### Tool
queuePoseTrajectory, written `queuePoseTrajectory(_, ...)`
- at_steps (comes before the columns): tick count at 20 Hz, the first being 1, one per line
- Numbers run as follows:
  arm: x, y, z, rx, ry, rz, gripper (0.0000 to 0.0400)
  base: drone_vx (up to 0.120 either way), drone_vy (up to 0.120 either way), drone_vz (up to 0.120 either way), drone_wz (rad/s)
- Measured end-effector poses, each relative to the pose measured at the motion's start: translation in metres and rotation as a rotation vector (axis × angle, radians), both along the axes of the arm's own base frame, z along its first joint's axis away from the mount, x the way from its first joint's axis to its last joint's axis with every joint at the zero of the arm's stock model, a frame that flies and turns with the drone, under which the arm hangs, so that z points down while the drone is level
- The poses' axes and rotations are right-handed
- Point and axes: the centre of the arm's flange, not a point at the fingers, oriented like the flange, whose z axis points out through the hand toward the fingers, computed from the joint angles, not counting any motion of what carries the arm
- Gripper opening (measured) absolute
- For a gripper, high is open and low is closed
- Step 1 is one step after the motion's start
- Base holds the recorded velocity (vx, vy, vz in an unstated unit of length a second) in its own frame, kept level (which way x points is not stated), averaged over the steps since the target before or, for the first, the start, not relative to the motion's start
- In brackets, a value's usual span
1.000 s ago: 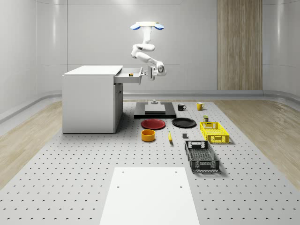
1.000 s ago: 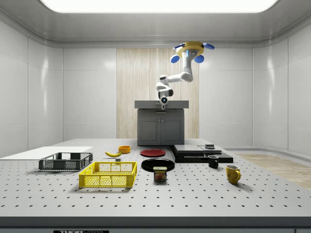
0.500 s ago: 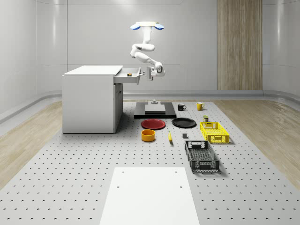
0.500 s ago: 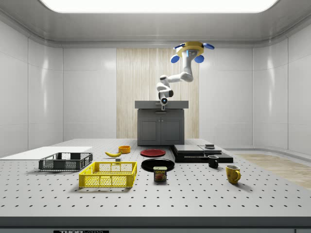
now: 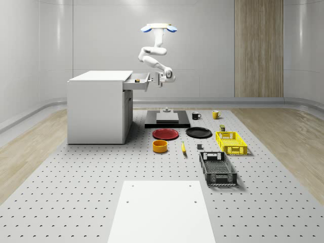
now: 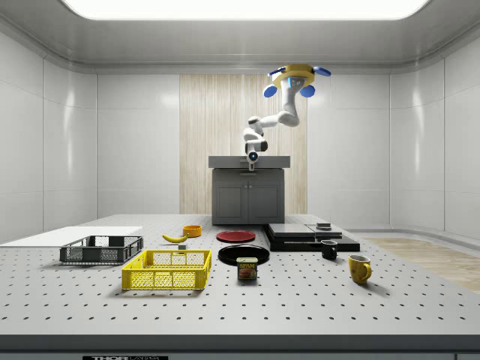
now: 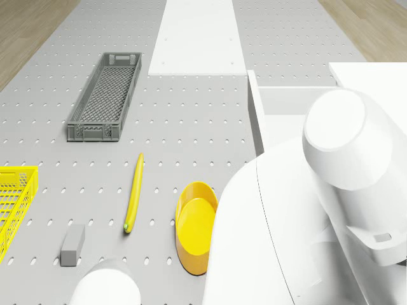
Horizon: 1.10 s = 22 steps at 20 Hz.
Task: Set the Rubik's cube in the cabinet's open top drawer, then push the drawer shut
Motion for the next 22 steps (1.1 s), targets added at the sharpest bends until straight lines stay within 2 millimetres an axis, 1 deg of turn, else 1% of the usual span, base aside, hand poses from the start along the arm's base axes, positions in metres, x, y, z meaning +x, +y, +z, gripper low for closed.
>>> queuePoseTrajectory(6,0.006,0.032,-0.002,0.001,-0.023,0.000,0.0105,0.000,0.000,0.000,0.000)
queuePoseTrajectory(8,0.000,0.041,0.000,0.002,0.011,0.001,0.0107,0.000,0.000,0.000,0.000)
queuePoseTrajectory(14,0.007,0.076,-0.001,0.002,-0.020,0.000,0.0105,0.000,0.000,0.000,0.000)
queuePoseTrajectory(22,0.010,0.122,-0.001,0.002,-0.033,0.000,0.0105,0.000,0.000,0.000,0.000)
